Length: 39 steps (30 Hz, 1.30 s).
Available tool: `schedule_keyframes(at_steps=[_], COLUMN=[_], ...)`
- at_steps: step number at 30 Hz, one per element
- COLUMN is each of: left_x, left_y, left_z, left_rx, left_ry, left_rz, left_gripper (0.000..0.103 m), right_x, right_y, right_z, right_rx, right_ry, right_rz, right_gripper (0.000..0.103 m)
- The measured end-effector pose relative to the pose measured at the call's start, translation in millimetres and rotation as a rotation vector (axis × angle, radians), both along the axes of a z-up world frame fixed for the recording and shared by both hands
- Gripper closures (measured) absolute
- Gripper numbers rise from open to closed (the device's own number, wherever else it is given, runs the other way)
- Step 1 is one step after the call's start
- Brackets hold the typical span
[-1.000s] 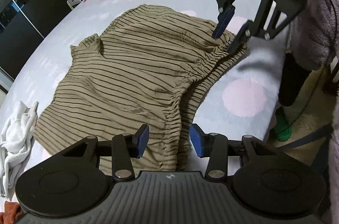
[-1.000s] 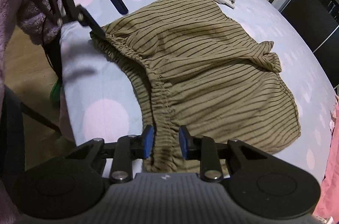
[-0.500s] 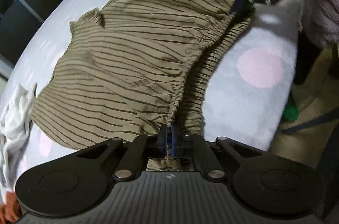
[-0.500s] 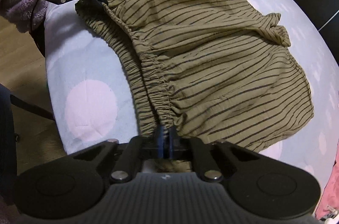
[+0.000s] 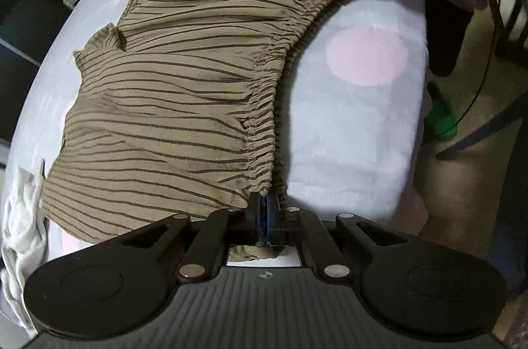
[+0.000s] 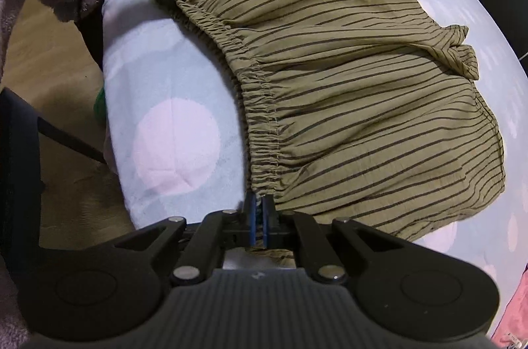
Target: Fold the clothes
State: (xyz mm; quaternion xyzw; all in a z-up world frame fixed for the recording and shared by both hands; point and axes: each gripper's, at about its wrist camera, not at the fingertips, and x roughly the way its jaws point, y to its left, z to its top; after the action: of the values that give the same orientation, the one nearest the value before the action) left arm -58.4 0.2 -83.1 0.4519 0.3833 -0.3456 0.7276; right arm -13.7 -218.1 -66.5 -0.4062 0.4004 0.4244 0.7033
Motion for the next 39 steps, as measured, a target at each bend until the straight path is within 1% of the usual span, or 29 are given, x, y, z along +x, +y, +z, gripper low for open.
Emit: schedule_keyframes(at_steps=[1,2,3,4,5,6,9,12,13,16,18,20,21,22,23,25,27,28,31,36,37,38,39], left_x=[0,1,1,1,1,1,5,17,23,38,48,58,62,65,68,72,71,70,68,73,74,74,75], left_y=[2,4,6,8,10,13,19,25,27,33,38,42,45,46,48,50,50,49,48,48,49,49,50], left_z=[4,9,14,19,24,29,46,61,65,71,69,65,63,60,57,51,48,48,47,45,44,43,42], left_rx=[-0.017,-0.038,-0.06,-0.085,-0.111,-0.135,-0.212,-0.301,-0.331,-0.4,-0.43,-0.454,-0.463,-0.467,-0.468,-0.464,-0.456,-0.451,-0.434,-0.412,-0.406,-0.401,-0.398], left_ry=[0.008,0.023,0.04,0.051,0.058,0.062,0.071,0.09,0.098,0.118,0.143,0.175,0.194,0.21,0.224,0.244,0.254,0.255,0.252,0.261,0.26,0.259,0.258], left_rz=[0.017,0.036,0.059,0.082,0.104,0.122,0.182,0.261,0.291,0.406,0.488,0.56,0.587,0.607,0.625,0.642,0.632,0.622,0.611,0.64,0.647,0.654,0.66], left_gripper=[0.096,0.089,0.084,0.074,0.066,0.063,0.062,0.062,0.062,0.062,0.062,0.062,0.062,0.062,0.062,0.062,0.062,0.062,0.062,0.062,0.062,0.062,0.062], right_x=[-1,-1,-1,0,1,3,10,17,21,38,49,54,56,59,61,67,73,75,76,77,78,78,78], right_y=[0,0,-2,-5,-7,-11,-22,-32,-36,-54,-65,-70,-70,-71,-73,-78,-84,-85,-85,-85,-85,-85,-84], right_z=[1,3,6,9,12,16,29,42,47,56,55,49,45,41,36,27,18,15,7,-7,-9,-10,-8], right_rx=[0.003,0.01,0.024,0.041,0.056,0.076,0.144,0.214,0.245,0.376,0.444,0.445,0.432,0.422,0.416,0.41,0.418,0.418,0.413,0.405,0.403,0.403,0.418], right_ry=[0.001,0.003,0.007,0.013,0.018,0.022,0.032,0.043,0.051,0.113,0.168,0.175,0.173,0.179,0.191,0.223,0.274,0.29,0.325,0.383,0.395,0.394,0.399], right_rz=[0.0,-0.005,-0.018,-0.033,-0.049,-0.075,-0.165,-0.264,-0.311,-0.533,-0.691,-0.793,-0.828,-0.859,-0.891,-0.959,-1.036,-1.055,-1.084,-1.132,-1.142,-1.144,-1.144], right_gripper=[0.093,0.092,0.092,0.089,0.088,0.087,0.082,0.077,0.073,0.062,0.059,0.052,0.052,0.051,0.045,0.041,0.04,0.04,0.04,0.042,0.05,0.066,0.075])
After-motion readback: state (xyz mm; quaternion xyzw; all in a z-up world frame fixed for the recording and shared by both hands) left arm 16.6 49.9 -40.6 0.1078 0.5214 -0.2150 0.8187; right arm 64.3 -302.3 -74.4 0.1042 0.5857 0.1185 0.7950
